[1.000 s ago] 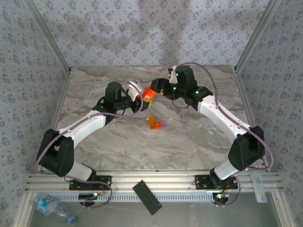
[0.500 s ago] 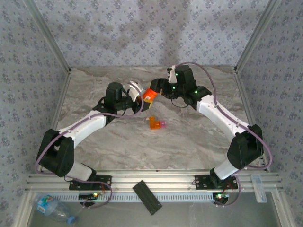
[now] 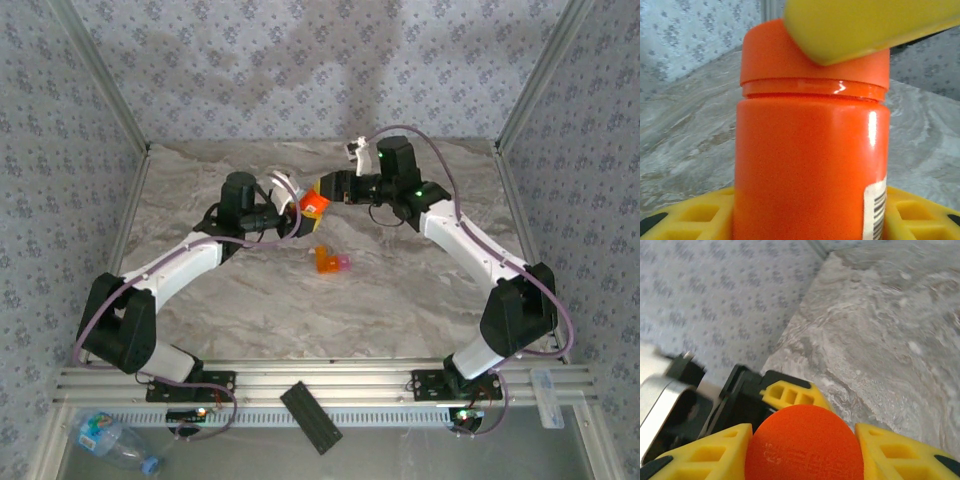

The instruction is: Sort the pills into containers

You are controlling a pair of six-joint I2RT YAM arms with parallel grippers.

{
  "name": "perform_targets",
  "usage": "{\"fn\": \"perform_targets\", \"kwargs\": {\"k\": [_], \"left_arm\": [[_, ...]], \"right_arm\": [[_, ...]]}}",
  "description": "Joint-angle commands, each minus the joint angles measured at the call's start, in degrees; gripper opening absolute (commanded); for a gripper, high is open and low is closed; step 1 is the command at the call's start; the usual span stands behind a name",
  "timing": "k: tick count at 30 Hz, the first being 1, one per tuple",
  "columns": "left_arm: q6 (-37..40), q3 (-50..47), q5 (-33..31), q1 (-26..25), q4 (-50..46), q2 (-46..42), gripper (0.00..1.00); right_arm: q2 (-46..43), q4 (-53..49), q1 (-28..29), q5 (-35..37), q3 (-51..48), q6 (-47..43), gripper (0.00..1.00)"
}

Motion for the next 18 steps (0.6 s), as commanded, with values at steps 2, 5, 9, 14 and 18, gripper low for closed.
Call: {"fn": "perform_targets", "kwargs": {"k": [2, 5, 9, 14, 18], "left_arm": [[-2.04, 4.11, 9.48, 0.5, -0.97, -1.3, 0.0], [-1.79, 4.45, 9.36, 0.5, -2.05, -1.09, 0.0], [-1.16, 3.39, 3.46, 0.53, -0.89, -1.15, 0.0], [2.53, 1.67, -7.13, 0.05, 0.41, -1.84, 0.0], [6.33, 0.81, -13.62, -0.98, 0.9, -2.04, 0.0]], "right_arm": [[1.19, 1.72, -2.61, -13.72, -0.48, -16.33, 0.4], [1.61, 4.02, -2.83, -14.11, -0.59, -14.17, 0.42], [-0.47, 6.98, -2.93, -9.52, -2.0, -6.58, 0.73], [-5.25, 3.06, -3.94, 4.23, -2.51, 7.48, 0.81], [-7.19, 0.03, -3.51, 12.43, -3.35, 19.29, 0.82]]}}
